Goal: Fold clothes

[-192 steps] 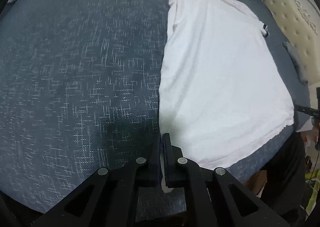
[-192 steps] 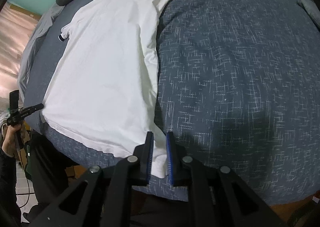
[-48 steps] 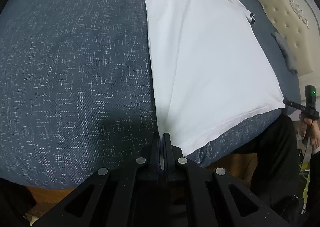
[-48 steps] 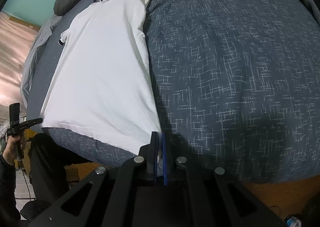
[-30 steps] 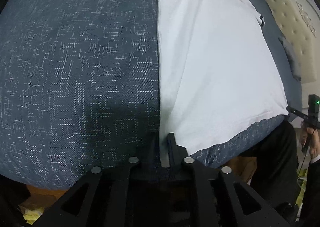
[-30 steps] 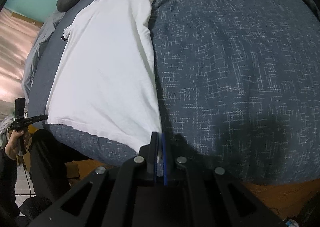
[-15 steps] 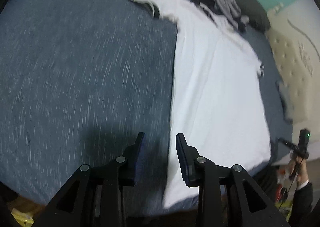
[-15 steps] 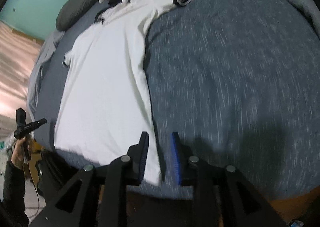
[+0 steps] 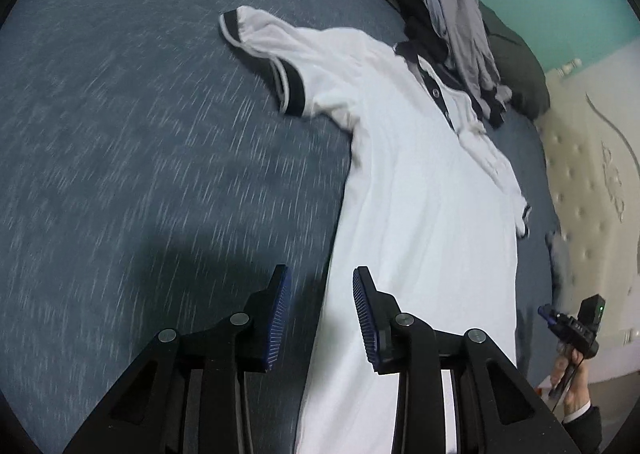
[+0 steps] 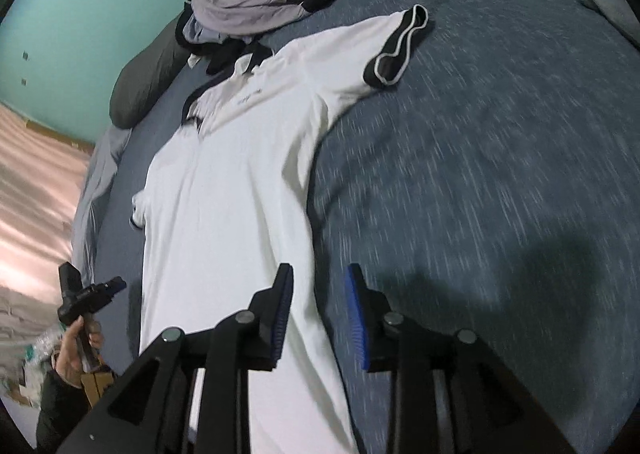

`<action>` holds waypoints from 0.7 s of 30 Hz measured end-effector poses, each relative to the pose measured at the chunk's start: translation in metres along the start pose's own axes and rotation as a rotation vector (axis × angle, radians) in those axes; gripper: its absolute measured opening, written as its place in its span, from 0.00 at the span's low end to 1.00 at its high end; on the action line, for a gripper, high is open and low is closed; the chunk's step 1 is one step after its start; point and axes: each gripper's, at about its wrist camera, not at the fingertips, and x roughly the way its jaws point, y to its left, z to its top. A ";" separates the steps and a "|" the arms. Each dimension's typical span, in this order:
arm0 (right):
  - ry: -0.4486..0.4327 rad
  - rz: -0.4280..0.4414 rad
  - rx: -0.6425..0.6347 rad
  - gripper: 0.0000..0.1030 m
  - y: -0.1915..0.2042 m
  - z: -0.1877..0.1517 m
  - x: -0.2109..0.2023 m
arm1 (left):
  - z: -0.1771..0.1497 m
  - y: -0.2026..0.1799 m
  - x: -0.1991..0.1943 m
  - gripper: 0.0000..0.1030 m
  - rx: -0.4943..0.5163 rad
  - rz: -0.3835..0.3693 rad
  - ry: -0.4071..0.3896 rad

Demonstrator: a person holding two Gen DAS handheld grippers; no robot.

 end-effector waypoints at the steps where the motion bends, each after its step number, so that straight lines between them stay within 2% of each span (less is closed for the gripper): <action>1: -0.004 0.006 0.008 0.28 -0.001 0.006 0.005 | 0.007 0.000 0.004 0.34 -0.003 -0.002 -0.006; 7: -0.039 0.015 0.051 0.28 -0.008 0.046 0.034 | 0.045 -0.007 0.028 0.34 0.003 -0.018 -0.029; 18: -0.100 -0.001 0.140 0.32 -0.018 0.095 0.075 | 0.070 -0.012 0.069 0.35 -0.038 -0.041 -0.044; 19: -0.108 0.007 0.157 0.35 -0.021 0.098 0.077 | 0.071 -0.012 0.071 0.35 -0.039 -0.044 -0.050; 20: -0.116 0.015 0.176 0.45 -0.023 0.102 0.080 | 0.073 -0.012 0.073 0.35 -0.039 -0.044 -0.056; 21: -0.123 0.015 0.190 0.49 -0.025 0.105 0.082 | 0.075 -0.012 0.074 0.35 -0.042 -0.046 -0.060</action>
